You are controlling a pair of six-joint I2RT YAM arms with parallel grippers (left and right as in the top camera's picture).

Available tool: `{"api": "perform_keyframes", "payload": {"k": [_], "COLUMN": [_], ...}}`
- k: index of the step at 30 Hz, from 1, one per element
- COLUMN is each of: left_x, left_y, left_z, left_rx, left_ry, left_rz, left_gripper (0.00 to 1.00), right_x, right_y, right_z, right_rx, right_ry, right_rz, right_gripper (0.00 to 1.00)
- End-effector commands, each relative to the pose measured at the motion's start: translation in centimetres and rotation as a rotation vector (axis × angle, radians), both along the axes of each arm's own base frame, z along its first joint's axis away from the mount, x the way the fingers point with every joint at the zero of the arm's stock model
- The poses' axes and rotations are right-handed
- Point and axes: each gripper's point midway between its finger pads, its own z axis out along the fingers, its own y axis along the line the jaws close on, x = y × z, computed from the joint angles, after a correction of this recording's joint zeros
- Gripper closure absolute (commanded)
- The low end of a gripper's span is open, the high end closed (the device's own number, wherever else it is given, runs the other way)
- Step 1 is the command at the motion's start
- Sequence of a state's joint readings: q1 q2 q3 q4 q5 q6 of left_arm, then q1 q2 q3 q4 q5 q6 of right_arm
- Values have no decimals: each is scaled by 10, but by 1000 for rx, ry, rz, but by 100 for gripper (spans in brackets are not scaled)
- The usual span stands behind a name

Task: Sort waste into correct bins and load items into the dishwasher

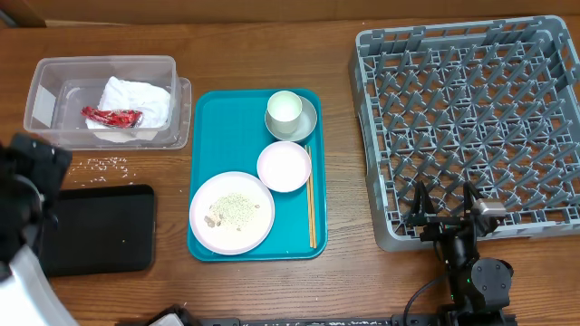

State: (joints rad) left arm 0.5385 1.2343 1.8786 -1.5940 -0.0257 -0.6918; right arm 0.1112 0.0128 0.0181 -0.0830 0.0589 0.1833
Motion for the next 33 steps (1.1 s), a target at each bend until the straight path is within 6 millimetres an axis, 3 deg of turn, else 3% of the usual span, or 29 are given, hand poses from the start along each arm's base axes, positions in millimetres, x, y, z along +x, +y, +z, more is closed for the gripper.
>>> {"api": "perform_keyframes", "payload": {"k": [1,5,6,15,27,30,33], "left_x": [-4,-7,-7,13,32,32,30], "left_y": [-5,-2,0,19,30,26,28], "left_z": [-17,-38,-44,-81,-122,-129,-126], "left_rx": [-13,-35,-40,-66,-151,-195,-208], "left_ry": [39,109,126,232,375,401,378], "left_rz": [-28,-12,-9,7,1,-8,37], "left_gripper": [9,8,0,0,0,0,0], "right_x": [0,0,0,0,0,-2,-20], "right_y": [-1,-1,0,-1,-3,15,65], "right_z": [-2,-2,-2,-2,1,17,32], "right_rx": [-2,-1,-1,-1,2,121,427], "right_ry": [-4,-4,-4,-4,-13,-67,-23], "right_rz": [-2,-2,-2,-2,-18,91,411], "right_gripper": [0,0,0,0,0,0,0]}}
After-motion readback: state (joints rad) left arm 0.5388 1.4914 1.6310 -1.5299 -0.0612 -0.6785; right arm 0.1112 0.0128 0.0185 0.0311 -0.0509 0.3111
